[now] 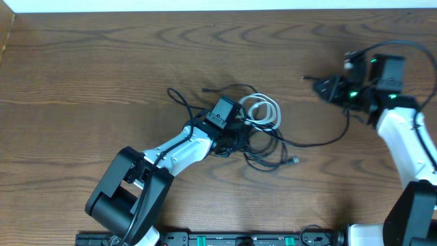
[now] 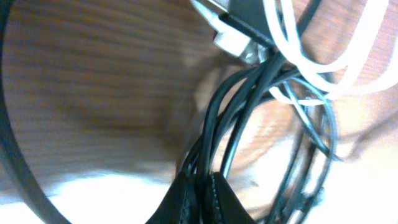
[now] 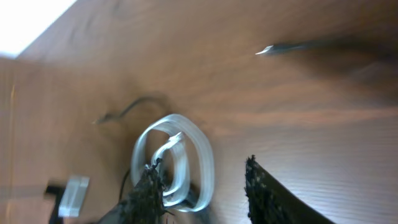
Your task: Untangle cables
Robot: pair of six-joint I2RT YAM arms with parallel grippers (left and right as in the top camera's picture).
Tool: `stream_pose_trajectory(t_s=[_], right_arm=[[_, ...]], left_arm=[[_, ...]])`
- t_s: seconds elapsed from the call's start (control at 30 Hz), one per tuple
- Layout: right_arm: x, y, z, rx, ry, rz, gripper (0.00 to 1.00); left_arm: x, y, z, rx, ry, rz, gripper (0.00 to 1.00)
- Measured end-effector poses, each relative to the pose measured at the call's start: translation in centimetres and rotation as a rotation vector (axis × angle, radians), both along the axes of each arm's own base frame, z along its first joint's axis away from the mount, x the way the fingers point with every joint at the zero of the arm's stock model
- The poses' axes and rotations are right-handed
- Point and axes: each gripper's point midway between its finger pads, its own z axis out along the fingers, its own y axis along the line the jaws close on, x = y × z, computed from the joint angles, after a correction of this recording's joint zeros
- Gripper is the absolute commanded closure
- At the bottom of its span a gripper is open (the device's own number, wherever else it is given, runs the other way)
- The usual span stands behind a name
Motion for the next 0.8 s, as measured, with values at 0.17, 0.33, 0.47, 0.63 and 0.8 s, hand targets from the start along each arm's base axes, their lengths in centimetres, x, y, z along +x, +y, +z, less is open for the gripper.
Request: stream_pose_trajectory(t_s=[0.17,0.33,0.47,0.63,0.8], right_arm=[[-2.6,3.4,-4.1,0.065,0.092,0.095,0.69],[-4.6,3.5,-8.8,0.095,0.221,0.078,0.69],[-5.2,3.6,-10.4,0.103,0.265,0.073,0.71],[-6.0,3.7,-12.2,0.115,0.324,0.072,0.76],[-6.8,4.8,-12.6,0.196,0.359,0.106,0.75]], left_arm=[[-1.2,-1.4,0.8,-0.086,0.037,-0.073,0.92],[-1.6,-1.8,1.1,-0.112,0.048,-0.099,0.92],[-1.7,-1.8,1.1,-0.117,0.05,-0.105,0.92],[-1.8,-1.9,1.2,-0.123,0.052,-0.11,0.93],[-1.8,-1.9,1.2,-0.125,0.054,-0.111,0.92]])
